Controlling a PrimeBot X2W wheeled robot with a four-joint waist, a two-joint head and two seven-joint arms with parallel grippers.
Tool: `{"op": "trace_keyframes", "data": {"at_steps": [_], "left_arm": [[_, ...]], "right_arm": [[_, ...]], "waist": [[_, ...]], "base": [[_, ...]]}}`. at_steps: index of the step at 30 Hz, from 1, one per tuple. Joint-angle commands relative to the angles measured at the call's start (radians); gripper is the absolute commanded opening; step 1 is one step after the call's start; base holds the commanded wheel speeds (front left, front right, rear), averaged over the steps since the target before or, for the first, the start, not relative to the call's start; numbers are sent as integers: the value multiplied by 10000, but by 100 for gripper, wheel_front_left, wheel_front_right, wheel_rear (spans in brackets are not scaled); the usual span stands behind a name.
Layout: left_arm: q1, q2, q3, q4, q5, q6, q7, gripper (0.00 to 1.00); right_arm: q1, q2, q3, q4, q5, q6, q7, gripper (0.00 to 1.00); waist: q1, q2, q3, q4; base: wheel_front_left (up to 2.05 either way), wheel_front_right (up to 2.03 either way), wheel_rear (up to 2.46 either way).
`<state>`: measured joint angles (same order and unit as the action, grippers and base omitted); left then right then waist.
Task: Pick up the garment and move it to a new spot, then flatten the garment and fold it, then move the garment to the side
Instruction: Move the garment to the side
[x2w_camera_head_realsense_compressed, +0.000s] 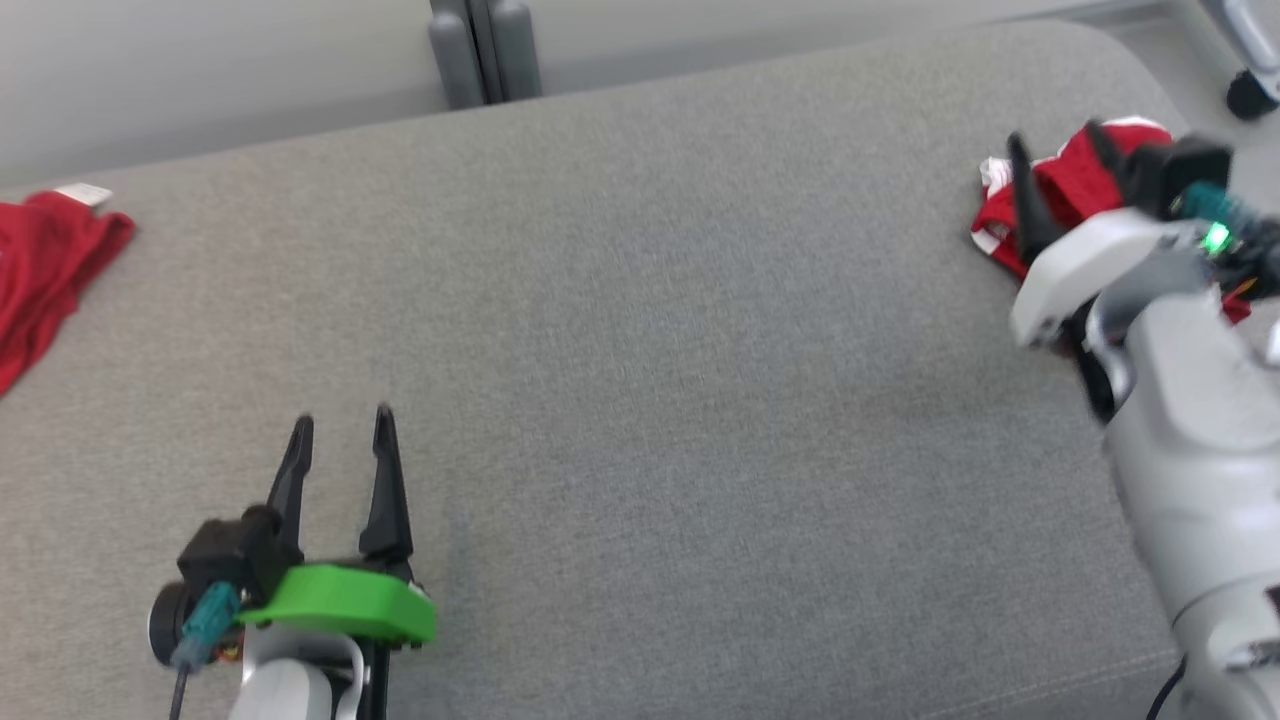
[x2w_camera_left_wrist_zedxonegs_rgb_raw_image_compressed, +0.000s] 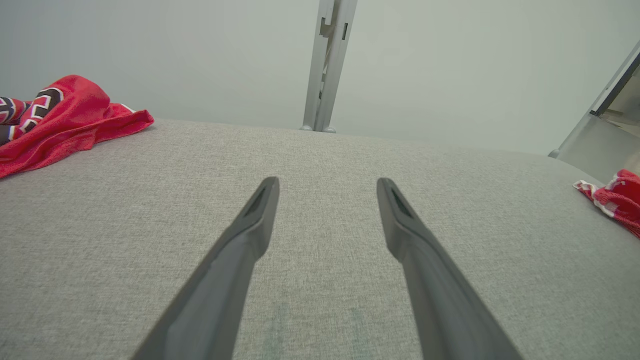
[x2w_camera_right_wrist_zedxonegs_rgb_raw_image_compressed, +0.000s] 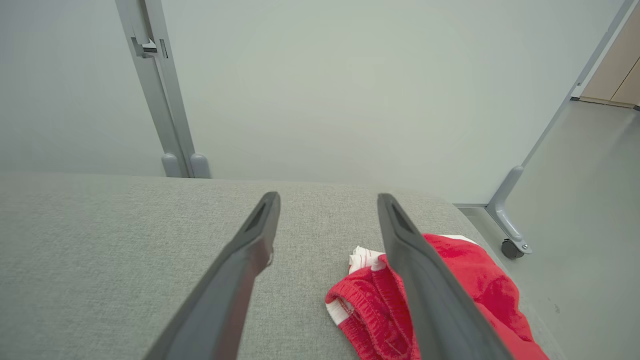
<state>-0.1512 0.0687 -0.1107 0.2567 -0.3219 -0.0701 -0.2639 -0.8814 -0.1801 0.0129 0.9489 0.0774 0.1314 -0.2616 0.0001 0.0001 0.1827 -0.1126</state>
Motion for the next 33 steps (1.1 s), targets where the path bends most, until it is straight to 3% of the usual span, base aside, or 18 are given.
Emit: {"op": "trace_keyframes", "data": {"at_steps": [1,8,18,24,33], "left_arm": [[325,-40,97,36,30,5,-3,100],[1585,-134,463,97,-33,64,-3,100],[2416,-178,354,-70,-204,141,-3,100],[2535,-174,160,-83,-427,244,-4,100],[2445,-175,-67,-25,-494,276,-4,100]], "right_arm": [[586,193,-46,-374,-62,-15,-44,100],[3576,1121,-648,-2801,-665,-15,-47,100],[6725,1266,-534,-4893,410,-15,-48,100],[7691,1269,-304,-5562,584,-15,-48,100],[7894,1277,65,-5837,432,-15,-49,100]], "waist": [[-1,-1,-1069,435],[-1,-1,-1811,789],[-1,-1,-2099,1208],[-1,-1,-2148,1140],[-1,-1,-2154,1001]], "base": [[0,0,0],[0,0,0],[0,0,0],[0,0,0],[0,0,0]]}}
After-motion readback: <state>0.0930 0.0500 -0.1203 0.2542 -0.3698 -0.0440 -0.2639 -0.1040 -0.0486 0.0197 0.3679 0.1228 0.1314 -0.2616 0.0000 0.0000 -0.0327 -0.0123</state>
